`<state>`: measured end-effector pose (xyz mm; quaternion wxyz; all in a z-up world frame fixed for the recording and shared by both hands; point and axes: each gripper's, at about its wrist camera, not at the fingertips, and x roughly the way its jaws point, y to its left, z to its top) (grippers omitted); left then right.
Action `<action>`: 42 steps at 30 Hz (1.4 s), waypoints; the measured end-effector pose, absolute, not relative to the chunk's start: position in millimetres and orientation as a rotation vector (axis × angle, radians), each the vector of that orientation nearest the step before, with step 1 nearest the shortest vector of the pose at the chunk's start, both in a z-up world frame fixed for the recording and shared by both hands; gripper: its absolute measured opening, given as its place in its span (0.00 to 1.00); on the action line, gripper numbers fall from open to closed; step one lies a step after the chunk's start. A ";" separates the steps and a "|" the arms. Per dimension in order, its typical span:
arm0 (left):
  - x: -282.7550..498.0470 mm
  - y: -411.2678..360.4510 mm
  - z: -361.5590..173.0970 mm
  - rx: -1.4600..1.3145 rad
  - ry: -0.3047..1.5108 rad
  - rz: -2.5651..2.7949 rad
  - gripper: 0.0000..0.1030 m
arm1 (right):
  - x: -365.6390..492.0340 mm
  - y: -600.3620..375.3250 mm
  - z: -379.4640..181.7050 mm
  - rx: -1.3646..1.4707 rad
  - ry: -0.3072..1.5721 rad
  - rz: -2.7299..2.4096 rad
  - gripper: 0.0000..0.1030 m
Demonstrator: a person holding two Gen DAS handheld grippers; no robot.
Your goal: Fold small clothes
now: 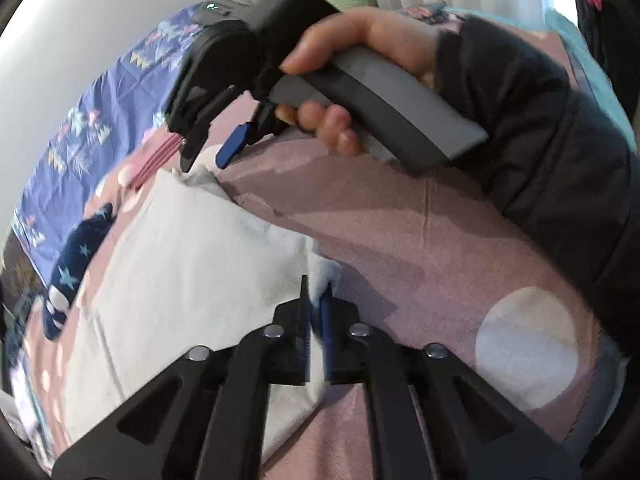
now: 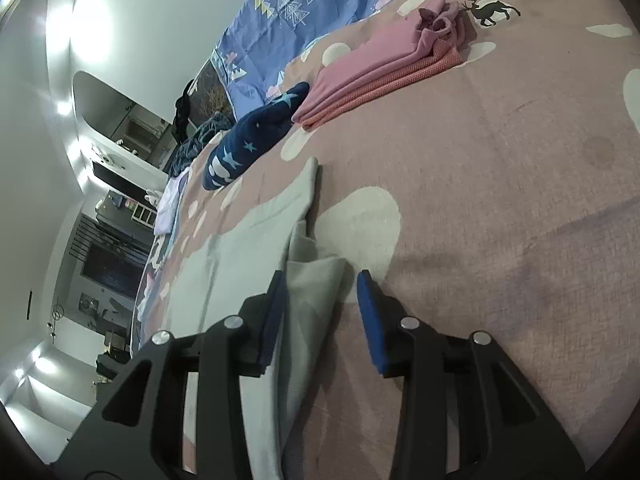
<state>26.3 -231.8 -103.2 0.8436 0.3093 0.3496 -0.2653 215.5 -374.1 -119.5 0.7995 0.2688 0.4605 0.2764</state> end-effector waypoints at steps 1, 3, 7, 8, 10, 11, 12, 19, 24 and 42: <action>25.6 -228.1 -97.2 0.624 0.733 -0.564 0.02 | 215.3 -372.4 -119.4 0.561 0.993 0.595 0.37; 28.9 -220.3 -85.9 0.563 0.732 -0.576 0.02 | 214.4 -367.0 -118.7 0.531 1.007 0.605 0.44; 35.1 -202.9 -68.7 0.443 0.741 -0.621 0.01 | 212.8 -348.5 -116.5 0.489 1.040 0.662 0.64; 37.3 -200.0 -68.0 0.423 0.748 -0.629 0.01 | 213.4 -343.7 -116.9 0.488 1.041 0.678 0.66; 38.9 -199.0 -68.8 0.400 0.753 -0.639 0.01 | 215.9 -336.1 -118.0 0.490 1.036 0.698 0.67; 38.3 -199.7 -69.9 0.398 0.754 -0.643 0.01 | 217.8 -333.5 -118.2 0.493 1.028 0.697 0.67; 38.1 -200.4 -70.6 0.396 0.754 -0.647 0.01 | 219.1 -333.2 -118.3 0.497 1.021 0.693 0.65; 32.4 -202.0 -70.0 0.372 0.744 -0.704 0.01 | 212.3 -366.6 -96.5 0.623 0.893 0.554 0.02; 34.3 -203.4 -83.6 0.354 0.784 -0.734 0.01 | 210.1 -388.9 -90.6 0.595 0.834 0.449 0.02; 34.8 -197.1 -89.0 0.281 0.788 -0.779 0.01 | 212.4 -360.7 -97.1 0.543 0.853 0.545 0.02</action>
